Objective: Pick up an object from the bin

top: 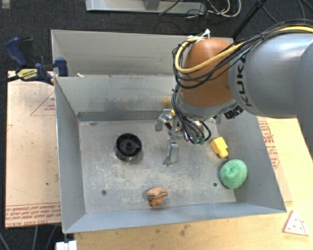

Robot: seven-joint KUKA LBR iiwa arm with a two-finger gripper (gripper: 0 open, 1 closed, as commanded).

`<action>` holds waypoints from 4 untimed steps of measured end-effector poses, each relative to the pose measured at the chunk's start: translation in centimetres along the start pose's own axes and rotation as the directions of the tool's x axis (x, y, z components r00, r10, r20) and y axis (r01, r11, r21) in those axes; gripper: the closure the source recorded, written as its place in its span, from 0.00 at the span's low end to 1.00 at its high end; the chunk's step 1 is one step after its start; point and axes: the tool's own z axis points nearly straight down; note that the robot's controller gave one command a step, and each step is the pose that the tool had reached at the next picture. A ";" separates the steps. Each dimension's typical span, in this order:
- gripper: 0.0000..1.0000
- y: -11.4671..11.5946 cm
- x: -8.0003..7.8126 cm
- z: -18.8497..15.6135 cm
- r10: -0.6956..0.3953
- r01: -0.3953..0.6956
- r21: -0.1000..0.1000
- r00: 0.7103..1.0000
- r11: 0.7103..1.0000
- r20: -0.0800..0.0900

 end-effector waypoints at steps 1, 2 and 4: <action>0.00 0.0 -0.1 -0.5 0.001 -0.001 0.000 1.000 1.000 0.007; 0.00 1.9 -3.0 3.2 0.025 -0.025 -0.001 0.999 1.000 0.021; 0.00 7.4 -5.7 7.0 -0.161 0.161 -0.001 0.987 0.987 0.011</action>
Offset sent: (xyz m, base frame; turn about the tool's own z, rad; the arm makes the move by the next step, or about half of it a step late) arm 0.0534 0.0429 -0.0870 0.0486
